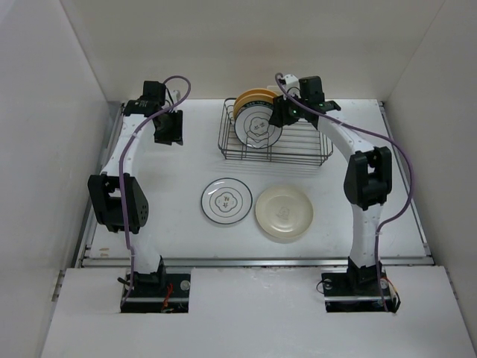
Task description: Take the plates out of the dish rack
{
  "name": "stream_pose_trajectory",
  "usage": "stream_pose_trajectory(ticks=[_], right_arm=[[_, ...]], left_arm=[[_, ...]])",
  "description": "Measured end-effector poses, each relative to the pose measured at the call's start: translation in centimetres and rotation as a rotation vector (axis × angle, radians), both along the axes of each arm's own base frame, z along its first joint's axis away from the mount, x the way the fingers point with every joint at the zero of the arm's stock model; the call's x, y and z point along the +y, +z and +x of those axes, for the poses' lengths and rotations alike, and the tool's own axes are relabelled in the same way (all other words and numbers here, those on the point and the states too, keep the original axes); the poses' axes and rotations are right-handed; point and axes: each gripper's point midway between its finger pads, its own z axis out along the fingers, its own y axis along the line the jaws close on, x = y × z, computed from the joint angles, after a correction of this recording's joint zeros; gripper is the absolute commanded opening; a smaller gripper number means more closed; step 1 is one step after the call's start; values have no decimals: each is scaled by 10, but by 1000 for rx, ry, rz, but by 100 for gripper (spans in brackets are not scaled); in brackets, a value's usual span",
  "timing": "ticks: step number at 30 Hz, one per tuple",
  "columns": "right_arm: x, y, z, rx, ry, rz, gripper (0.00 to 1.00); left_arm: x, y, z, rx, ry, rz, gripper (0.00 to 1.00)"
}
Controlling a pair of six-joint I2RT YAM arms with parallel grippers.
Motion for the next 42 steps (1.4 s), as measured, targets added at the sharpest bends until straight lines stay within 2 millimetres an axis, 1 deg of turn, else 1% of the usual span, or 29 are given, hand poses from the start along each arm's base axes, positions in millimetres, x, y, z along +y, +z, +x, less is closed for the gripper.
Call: stream_pose_trajectory(ticks=[3, 8, 12, 15, 19, 22, 23, 24, 27, 32, 37, 40, 42], right_arm=[[-1, -2, -1, 7, -13, -16, 53], [-1, 4, 1, 6, -18, -20, 52], [-2, 3, 1, 10, -25, -28, 52], [-5, 2, 0, 11, -43, -43, 58], [-13, 11, 2, -12, -80, -63, 58], [-15, 16, 3, -24, -89, -65, 58], [-15, 16, 3, -25, -88, -64, 55], [-14, 16, 3, -24, -87, -65, 51], [-12, 14, 2, -19, -74, -60, 46], [-6, 7, 0, 1, -42, -42, 46], [-5, -2, 2, 14, -38, -41, 47], [-5, -3, 5, 13, -39, -40, 47], [-4, -2, 7, 10, -36, -39, 42]], left_arm=[[0, 0, 0, 1, 1, 2, 38], [1, -1, 0, 1, 2, 4, 38], [1, -3, -1, 8, 2, 5, 38], [1, -7, -3, 18, 2, 6, 38], [1, -7, -3, 18, 2, 7, 38], [1, -7, -3, 20, 0, 8, 38], [1, -7, -4, 23, -1, 8, 38], [1, -8, -4, 26, -2, 9, 38], [2, -14, -4, 46, -4, 13, 38], [3, -21, -6, 70, -3, 22, 38], [4, -18, -5, 67, -2, 24, 39], [3, -15, -2, 61, -1, 24, 39], [3, -14, 1, 56, -2, 25, 39]])
